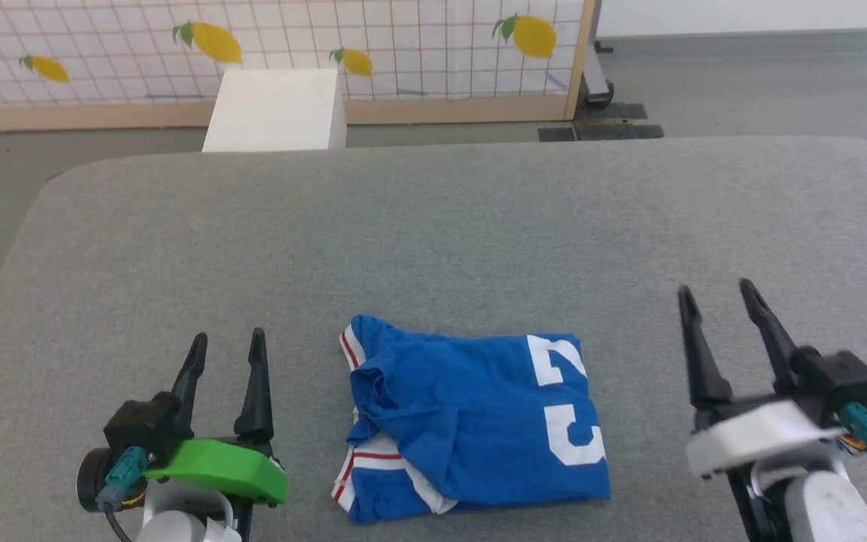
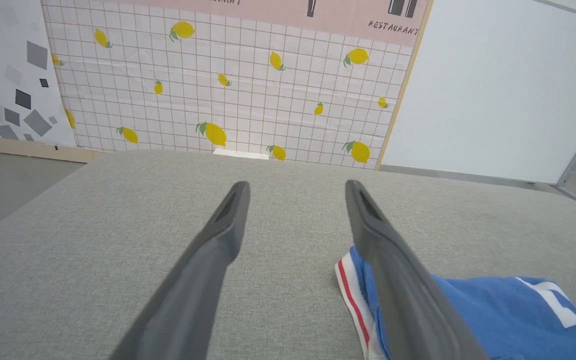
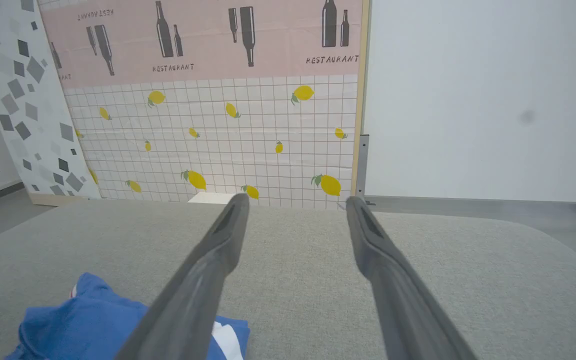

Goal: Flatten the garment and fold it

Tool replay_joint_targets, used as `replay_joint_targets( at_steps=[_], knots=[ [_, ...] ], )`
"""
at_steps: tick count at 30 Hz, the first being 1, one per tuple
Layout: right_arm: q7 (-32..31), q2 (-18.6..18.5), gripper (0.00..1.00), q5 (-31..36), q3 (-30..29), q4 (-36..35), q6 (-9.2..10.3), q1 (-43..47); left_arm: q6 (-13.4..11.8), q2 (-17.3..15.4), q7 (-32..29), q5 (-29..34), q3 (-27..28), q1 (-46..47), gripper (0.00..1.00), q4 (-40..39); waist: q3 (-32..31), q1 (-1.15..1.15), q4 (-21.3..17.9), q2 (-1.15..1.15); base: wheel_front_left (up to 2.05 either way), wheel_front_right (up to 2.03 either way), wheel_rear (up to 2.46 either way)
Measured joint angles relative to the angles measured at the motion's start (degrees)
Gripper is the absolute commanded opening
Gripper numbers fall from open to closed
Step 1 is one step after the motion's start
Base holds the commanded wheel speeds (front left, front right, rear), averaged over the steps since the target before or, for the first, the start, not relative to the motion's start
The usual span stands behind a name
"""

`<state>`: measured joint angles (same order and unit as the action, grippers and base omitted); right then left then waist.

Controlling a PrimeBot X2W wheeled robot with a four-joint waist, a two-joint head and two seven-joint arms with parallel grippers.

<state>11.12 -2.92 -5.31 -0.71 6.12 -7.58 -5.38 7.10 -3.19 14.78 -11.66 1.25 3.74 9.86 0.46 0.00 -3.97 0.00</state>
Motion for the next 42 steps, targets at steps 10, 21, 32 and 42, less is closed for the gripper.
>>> replay_joint_targets(
  at_steps=[10,21,32,42],
  knots=[
    [1.4,0.0,1.00,2.4,-3.9,-0.4,0.00,5.7,0.0,0.1,0.0,-0.1,-0.6,-0.5,1.00,-0.3,-1.0,0.00,-0.1,0.00,0.00,0.00,0.00],
    [1.5,0.0,1.00,1.6,-3.8,-0.3,0.00,6.3,0.0,0.1,0.0,-0.3,-0.6,-1.3,1.00,-0.5,-0.8,0.00,0.0,0.00,0.00,0.00,0.00],
    [-12.3,0.0,1.00,-34.3,-2.8,4.7,0.01,6.1,0.0,0.1,0.0,-0.3,-0.6,-1.2,1.00,-0.6,0.0,0.00,0.6,0.00,0.00,0.00,0.00],
    [-43.6,0.0,1.00,-55.9,-7.8,15.7,0.02,-1.4,0.0,0.2,0.0,-0.3,-1.0,0.1,1.00,-1.4,2.3,0.00,2.3,0.00,0.00,0.00,0.00]
  ],
)
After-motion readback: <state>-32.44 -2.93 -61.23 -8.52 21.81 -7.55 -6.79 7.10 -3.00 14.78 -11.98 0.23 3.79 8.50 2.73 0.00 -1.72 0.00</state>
